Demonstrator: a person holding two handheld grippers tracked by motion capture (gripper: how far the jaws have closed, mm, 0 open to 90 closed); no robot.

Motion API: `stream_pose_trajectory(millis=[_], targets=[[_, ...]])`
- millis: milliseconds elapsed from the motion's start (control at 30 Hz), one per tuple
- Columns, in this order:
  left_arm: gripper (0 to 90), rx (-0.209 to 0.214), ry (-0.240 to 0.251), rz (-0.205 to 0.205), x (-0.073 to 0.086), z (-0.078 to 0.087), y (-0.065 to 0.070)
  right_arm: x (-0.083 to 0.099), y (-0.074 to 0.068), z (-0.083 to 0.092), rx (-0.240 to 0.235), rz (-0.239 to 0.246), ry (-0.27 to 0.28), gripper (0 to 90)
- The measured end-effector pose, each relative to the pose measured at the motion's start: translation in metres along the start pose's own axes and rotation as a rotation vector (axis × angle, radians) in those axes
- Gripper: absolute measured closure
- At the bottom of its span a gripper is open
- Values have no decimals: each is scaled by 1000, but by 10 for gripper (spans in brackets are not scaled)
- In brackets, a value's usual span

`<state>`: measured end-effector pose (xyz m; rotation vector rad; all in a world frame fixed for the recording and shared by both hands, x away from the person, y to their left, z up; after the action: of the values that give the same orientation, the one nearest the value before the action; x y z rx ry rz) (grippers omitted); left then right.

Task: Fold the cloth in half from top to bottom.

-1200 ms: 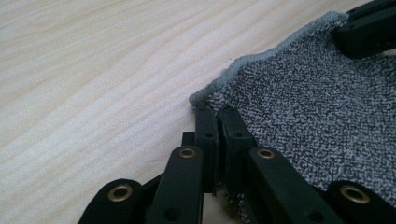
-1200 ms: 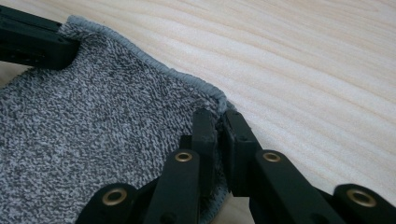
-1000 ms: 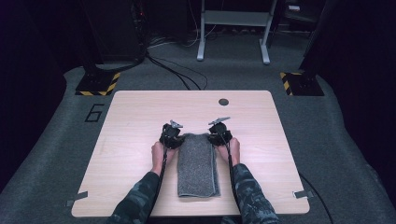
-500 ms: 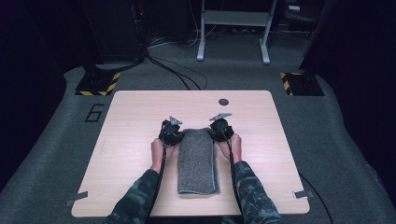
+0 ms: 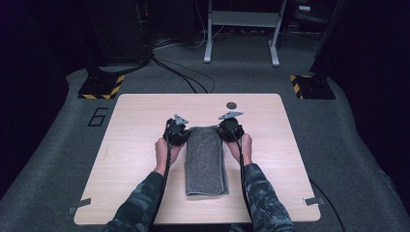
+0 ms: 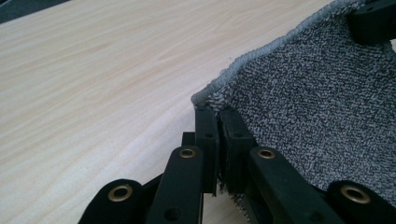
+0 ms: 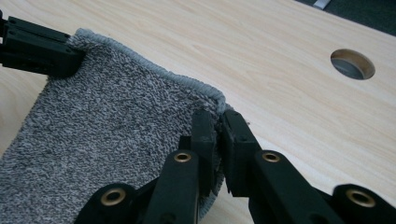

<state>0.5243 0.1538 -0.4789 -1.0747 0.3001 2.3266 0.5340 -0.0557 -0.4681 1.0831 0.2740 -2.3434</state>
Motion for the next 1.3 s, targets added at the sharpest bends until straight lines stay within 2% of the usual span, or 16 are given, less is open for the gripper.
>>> stream_pose_trajectory(millis=[200,233,367,633,800,1067,1300], targets=[[867,-16,18,-24,-9,6,-2,-6,1,5,-5,1,19,845],[868,-13,15,-30,-11,7,-3,-7,0,6,-6,-11,22,845],[867,-24,38,-37,-19,10,-6,-13,3,11,-8,9,42,845],[865,-35,66,-63,-33,18,-8,-27,5,21,-5,9,70,845],[863,-13,70,-60,-27,22,-5,-26,4,27,-10,11,86,845],[860,19,84,-64,-16,27,4,-12,0,36,-27,21,102,845],[854,27,85,-64,-7,28,8,2,-8,42,-43,29,97,843]])
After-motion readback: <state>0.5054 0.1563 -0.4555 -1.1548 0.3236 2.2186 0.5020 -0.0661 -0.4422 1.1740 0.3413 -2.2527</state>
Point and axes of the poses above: each handheld gripper's, and its own axes: z roughly backward along the jaws, x roughly out of its underside, y roughly to its right, the point moved 2 cm from there along -z, roughly forward along the jaws, and after that the axes turned 1 degree about x, right-handed, at the moved point
